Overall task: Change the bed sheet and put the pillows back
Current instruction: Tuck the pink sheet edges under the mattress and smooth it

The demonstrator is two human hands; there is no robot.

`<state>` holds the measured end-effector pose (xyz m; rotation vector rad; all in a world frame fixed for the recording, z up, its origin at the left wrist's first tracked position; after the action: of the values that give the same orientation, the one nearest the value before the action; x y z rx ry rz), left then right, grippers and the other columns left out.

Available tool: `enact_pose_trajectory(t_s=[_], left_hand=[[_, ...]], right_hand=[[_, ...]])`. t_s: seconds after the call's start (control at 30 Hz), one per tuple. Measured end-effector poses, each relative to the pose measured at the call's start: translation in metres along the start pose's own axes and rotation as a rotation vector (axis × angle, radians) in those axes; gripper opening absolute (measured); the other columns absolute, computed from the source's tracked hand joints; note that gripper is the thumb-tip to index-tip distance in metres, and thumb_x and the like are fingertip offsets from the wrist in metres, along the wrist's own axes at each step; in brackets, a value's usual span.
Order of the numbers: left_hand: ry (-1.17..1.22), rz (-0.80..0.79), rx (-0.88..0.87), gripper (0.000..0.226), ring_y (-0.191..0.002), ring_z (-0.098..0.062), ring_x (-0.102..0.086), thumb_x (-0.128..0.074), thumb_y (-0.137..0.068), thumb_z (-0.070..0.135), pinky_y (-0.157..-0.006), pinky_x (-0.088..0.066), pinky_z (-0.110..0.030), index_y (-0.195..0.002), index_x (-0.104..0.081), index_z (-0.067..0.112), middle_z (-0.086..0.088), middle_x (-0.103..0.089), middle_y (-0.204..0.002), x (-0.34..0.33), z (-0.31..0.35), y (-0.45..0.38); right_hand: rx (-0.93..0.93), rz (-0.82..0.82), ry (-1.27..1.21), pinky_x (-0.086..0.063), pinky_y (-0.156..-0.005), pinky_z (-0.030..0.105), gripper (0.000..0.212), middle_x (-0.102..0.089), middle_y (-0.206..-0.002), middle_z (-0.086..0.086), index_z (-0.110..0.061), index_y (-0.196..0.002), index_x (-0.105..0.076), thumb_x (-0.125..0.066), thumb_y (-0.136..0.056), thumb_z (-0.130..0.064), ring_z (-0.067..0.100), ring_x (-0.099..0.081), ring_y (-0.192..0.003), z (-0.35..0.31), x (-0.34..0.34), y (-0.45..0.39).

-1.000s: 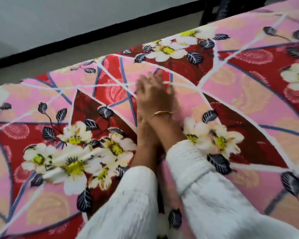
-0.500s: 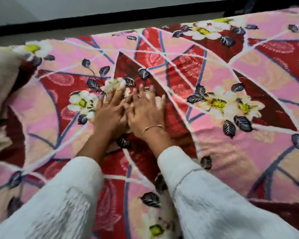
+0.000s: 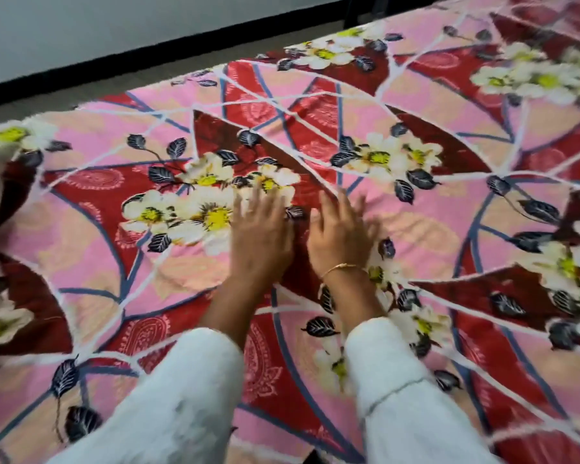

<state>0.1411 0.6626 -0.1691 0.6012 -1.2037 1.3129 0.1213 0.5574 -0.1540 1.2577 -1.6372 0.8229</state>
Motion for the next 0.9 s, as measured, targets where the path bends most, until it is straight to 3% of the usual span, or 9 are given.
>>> enact_pose_trajectory(t_s=[0.03,0.1,0.2,0.33,0.47,0.57,0.7,0.83,0.9], left_hand=[[0.040,-0.050,-0.068,0.055,-0.131,-0.037,-0.041,-0.032,-0.086,0.033,-0.109,-0.024,-0.053,-0.124,-0.056,0.001,-0.017,-0.053,-0.133,0.014,0.035,0.002],[-0.030,-0.164,-0.218,0.055,-0.129,-0.037,-0.044,-0.033,-0.084,0.034,-0.106,-0.027,-0.056,-0.124,-0.058,0.004,-0.014,-0.054,-0.134,-0.001,0.062,0.024],[-0.059,-0.292,-0.377,0.053,-0.128,-0.035,-0.046,-0.036,-0.083,0.032,-0.101,-0.032,-0.060,-0.125,-0.059,0.009,-0.010,-0.053,-0.135,-0.018,0.078,0.058],[0.027,-0.363,-0.649,0.057,-0.132,-0.034,-0.041,-0.037,-0.081,0.034,-0.109,-0.026,-0.051,-0.130,-0.055,0.010,-0.008,-0.049,-0.139,-0.016,0.117,0.099],[0.034,-0.372,-0.695,0.054,-0.133,-0.032,-0.040,-0.037,-0.084,0.034,-0.108,-0.030,-0.052,-0.128,-0.056,0.009,-0.007,-0.049,-0.139,-0.013,0.140,0.129],[-0.004,-0.414,-0.677,0.056,-0.132,-0.034,-0.040,-0.037,-0.082,0.038,-0.105,-0.029,-0.055,-0.129,-0.055,0.011,-0.006,-0.048,-0.140,-0.007,0.151,0.150],[0.014,-0.501,-0.795,0.058,-0.133,-0.037,-0.038,-0.037,-0.081,0.041,-0.106,-0.022,-0.056,-0.130,-0.055,0.016,-0.005,-0.046,-0.142,-0.006,0.179,0.188],[0.020,-0.523,-0.957,0.059,-0.134,-0.036,-0.037,-0.036,-0.082,0.041,-0.103,-0.024,-0.066,-0.135,-0.049,0.019,-0.001,-0.045,-0.143,-0.002,0.217,0.229],[0.011,-0.549,-1.041,0.060,-0.131,-0.035,-0.041,-0.036,-0.081,0.042,-0.101,-0.028,-0.066,-0.134,-0.050,0.019,0.001,-0.047,-0.142,0.004,0.240,0.253]], right_hand=[[-0.092,-0.033,0.060,-0.012,-0.110,0.057,0.055,-0.026,-0.153,0.002,-0.027,-0.139,-0.042,-0.022,-0.091,-0.045,0.029,-0.014,-0.143,0.029,0.001,-0.003],[-0.196,-0.016,0.129,-0.006,-0.110,0.058,0.056,-0.022,-0.155,0.000,-0.030,-0.140,-0.039,-0.025,-0.090,-0.052,0.030,-0.013,-0.143,0.066,0.006,0.016],[-0.379,0.092,0.174,-0.014,-0.108,0.059,0.057,-0.034,-0.149,0.006,-0.024,-0.135,-0.048,-0.031,-0.087,-0.051,0.033,-0.028,-0.138,0.086,0.009,0.071],[-0.500,0.178,0.216,-0.033,-0.100,0.057,0.052,-0.052,-0.136,0.014,-0.017,-0.124,-0.060,-0.036,-0.086,-0.044,0.037,-0.047,-0.125,0.121,0.026,0.140],[-0.511,0.200,0.259,-0.036,-0.100,0.053,0.053,-0.053,-0.134,0.015,-0.017,-0.124,-0.061,-0.037,-0.083,-0.042,0.036,-0.049,-0.124,0.138,0.033,0.171],[-0.565,0.195,0.230,-0.032,-0.102,0.053,0.054,-0.051,-0.137,0.013,-0.018,-0.124,-0.060,-0.038,-0.083,-0.046,0.035,-0.046,-0.126,0.146,0.040,0.195],[-0.652,0.227,0.242,-0.024,-0.103,0.051,0.053,-0.050,-0.138,0.014,-0.017,-0.124,-0.060,-0.038,-0.084,-0.044,0.038,-0.044,-0.127,0.166,0.052,0.249],[-0.826,0.233,0.205,-0.027,-0.098,0.064,0.054,-0.045,-0.141,0.013,-0.021,-0.129,-0.056,-0.035,-0.084,-0.042,0.040,-0.040,-0.130,0.186,0.071,0.305],[-0.962,0.204,0.055,-0.032,-0.094,0.065,0.057,-0.035,-0.148,0.012,-0.025,-0.138,-0.044,-0.032,-0.086,-0.046,0.044,-0.036,-0.130,0.198,0.076,0.339]])
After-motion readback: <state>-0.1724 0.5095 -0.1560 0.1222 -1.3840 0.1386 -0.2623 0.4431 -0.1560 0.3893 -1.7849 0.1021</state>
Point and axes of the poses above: each hand's wrist, its own y-axis away from the middle knuckle, its own x-axis out of the back of the hand, z = x × y, the point moved 3 cm from there along -y, towards the middle knuckle
